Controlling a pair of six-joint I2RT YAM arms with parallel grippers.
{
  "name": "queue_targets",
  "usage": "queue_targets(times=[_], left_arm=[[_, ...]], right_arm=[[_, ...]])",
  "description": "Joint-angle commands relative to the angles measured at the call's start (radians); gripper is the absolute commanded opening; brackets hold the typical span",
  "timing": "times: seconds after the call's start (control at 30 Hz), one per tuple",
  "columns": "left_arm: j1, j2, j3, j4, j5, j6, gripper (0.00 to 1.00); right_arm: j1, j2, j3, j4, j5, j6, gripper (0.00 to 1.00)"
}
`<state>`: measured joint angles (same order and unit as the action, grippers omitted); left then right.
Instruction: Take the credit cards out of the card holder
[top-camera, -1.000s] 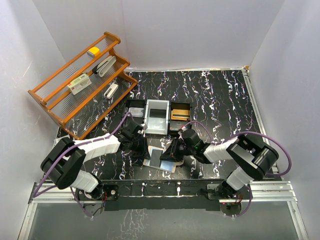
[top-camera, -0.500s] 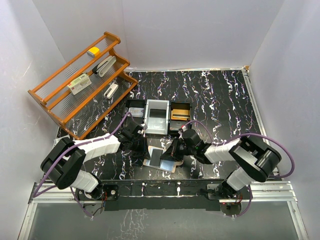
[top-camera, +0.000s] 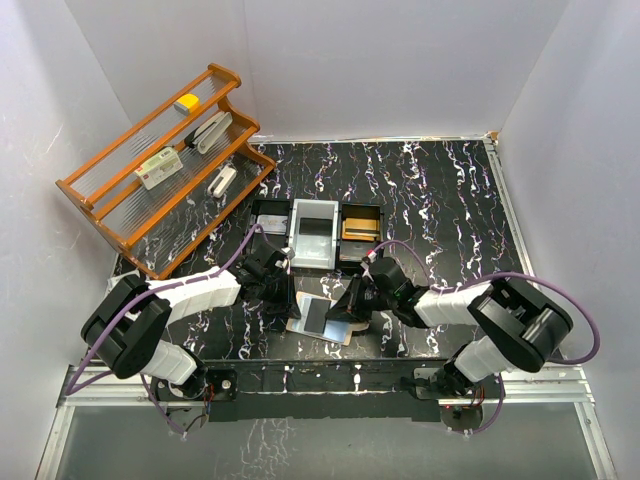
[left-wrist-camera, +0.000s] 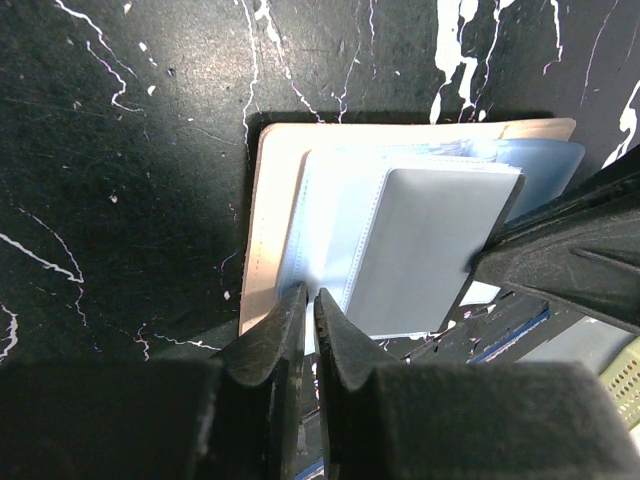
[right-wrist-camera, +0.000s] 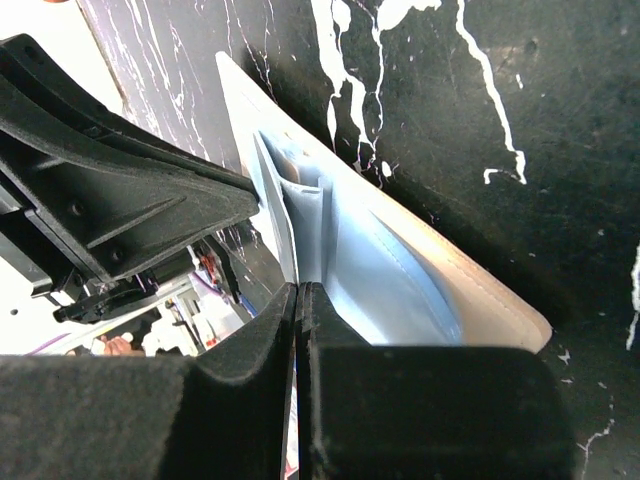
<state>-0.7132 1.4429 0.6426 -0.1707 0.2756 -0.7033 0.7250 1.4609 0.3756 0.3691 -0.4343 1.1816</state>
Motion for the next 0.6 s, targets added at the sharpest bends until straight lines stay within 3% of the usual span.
queue_targets(times=[0.0,0.47,0.57], left_arm=[[-0.007,0.008,-0.015,-0.078,-0.041,0.019,0.08],[-0.008,0.007,-0.011,-0.076,-0.039,0.019,0.08],[-0.008,-0.015,0.012,-0.095,-0.046,0.019,0.12]], right_arm=[[-0.021,-0.04,0.0,-0.005,-0.026,-0.022,0.0],[-0.083,-0.121,-0.007,-0.135,-0.04,-0.085,0.0],[-0.084,-0.107,-0.001,-0.133,-0.038,-0.08,0.0]])
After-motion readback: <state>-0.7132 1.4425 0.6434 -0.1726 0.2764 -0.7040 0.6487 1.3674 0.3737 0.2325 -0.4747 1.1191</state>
